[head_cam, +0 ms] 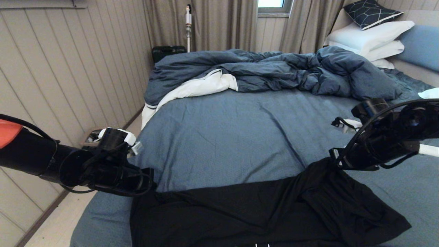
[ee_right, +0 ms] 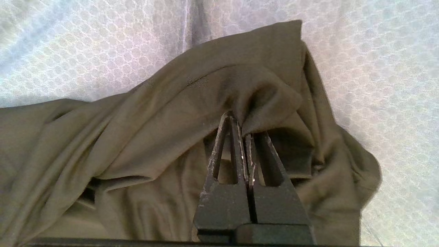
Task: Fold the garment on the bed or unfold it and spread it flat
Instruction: Fold the black T-shirt
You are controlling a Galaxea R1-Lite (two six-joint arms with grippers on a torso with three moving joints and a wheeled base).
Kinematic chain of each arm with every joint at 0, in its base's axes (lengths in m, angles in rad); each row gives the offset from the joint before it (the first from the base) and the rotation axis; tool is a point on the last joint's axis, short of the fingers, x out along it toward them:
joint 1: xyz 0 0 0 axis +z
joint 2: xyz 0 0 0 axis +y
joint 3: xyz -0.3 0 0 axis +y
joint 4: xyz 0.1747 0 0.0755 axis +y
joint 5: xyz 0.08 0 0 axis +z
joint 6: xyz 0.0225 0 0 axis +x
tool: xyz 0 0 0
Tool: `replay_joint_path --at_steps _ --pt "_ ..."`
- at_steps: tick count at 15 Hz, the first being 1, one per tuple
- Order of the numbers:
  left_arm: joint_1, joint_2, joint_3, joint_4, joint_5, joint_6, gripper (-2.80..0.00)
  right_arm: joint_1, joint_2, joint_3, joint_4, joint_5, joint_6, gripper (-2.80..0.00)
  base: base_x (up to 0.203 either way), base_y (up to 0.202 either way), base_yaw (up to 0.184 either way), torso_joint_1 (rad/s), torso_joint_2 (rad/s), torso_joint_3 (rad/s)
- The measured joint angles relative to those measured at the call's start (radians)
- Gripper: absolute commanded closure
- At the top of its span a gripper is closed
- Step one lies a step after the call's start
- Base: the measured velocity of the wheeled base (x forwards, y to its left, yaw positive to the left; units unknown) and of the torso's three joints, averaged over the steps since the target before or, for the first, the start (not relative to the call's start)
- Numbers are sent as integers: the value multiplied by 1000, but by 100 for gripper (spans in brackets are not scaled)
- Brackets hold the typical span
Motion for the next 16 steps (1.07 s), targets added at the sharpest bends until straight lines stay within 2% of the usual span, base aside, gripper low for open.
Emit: replay_joint_path --at_steps 4,9,13,16 --pt "0 4 0 2 -2 1 0 -10 -117 44 15 -2 -3 0 0 0 0 0 0 0" --pt "-2 14 0 1 -2 1 0 -34 -293 197 83 -5 -28 0 0 0 0 0 0 0" --pt "-5 19 0 1 -2 2 0 -111 -374 315 81 -6 -90 0 0 0 0 0 0 0" --pt "-5 20 0 1 -2 2 0 -228 -390 372 74 -5 -173 0 0 0 0 0 0 0"
